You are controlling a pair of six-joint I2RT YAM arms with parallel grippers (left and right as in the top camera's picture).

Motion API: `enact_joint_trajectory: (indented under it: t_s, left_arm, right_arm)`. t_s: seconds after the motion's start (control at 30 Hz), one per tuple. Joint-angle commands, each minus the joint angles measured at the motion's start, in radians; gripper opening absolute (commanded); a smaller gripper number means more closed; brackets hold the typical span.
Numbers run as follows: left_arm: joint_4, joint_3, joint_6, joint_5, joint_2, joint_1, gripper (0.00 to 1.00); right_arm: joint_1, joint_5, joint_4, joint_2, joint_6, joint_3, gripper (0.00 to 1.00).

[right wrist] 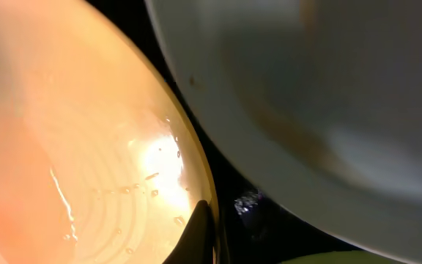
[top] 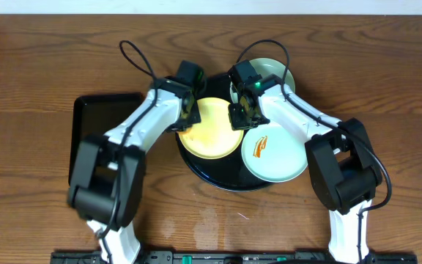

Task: Clean dirty plates on tray and stack at the side
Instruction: 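Scrub the yellow plate with the sponge in the left gripper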

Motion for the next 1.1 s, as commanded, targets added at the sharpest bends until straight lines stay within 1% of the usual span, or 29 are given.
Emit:
enact_joint_trajectory:
  t_s: [0.0,0.1,0.2,0.3,0.5,0.57,0.6,0.73,0.8,0.83,0.93,1.07]
  left_arm:
    - [-0.005,-0.005,0.006,0.042,-0.08,0.02,0.07]
    - [-0.004,-0.009,0.005,0.212,-0.076,0.019,0.07]
    - [-0.003,-0.023,0.005,0.313,-0.054,0.008,0.07]
    - [0.018,-0.049,0.005,0.35,-0.021,-0.019,0.07]
    - [0.063,-0.092,0.006,0.346,0.051,-0.059,0.08]
    - [0.056,-0.1,0.006,0.316,0.074,-0.059,0.08]
    - [0.043,-0.102,0.006,0.274,0.085,-0.059,0.07]
    - [-0.031,-0.101,0.004,0.017,0.093,-0.056,0.07]
    - [-0.061,-0.094,-0.024,-0.116,0.084,-0.056,0.08]
    - [-0.071,-0.089,-0.029,-0.156,0.079,-0.056,0.08]
    - [-0.085,-0.067,-0.029,-0.231,0.051,-0.056,0.07]
    - [-0.044,-0.053,-0.028,-0.226,0.005,-0.056,0.07]
  right_arm:
    - [0.002,0.048,-0.009,0.016,-0.012,-0.014,0.01]
    - [0.002,0.047,-0.009,0.016,-0.012,-0.014,0.01]
    - [0.002,0.047,-0.008,0.016,-0.012,-0.014,0.01]
    - [0.002,0.047,-0.008,0.016,-0.012,-0.014,0.01]
    - [0.002,0.047,-0.009,0.016,-0.012,-0.014,0.01]
    - [0.002,0.047,-0.009,0.016,-0.012,-0.014,0.01]
    - [0.002,0.047,-0.009,0.016,-0.012,-0.014,0.01]
    - [0.002,0.047,-0.008,0.016,-0.012,-0.014,0.01]
    - [0.002,0.047,-0.008,0.016,-0.012,-0.014,0.01]
    - [0.002,0.047,-0.008,0.016,-0.012,-0.014,0.01]
    - [0.002,0.047,-0.009,0.016,-0.012,-0.014,0.01]
    - [0.002,0.047,-0.01,0.016,-0.012,-0.014,0.01]
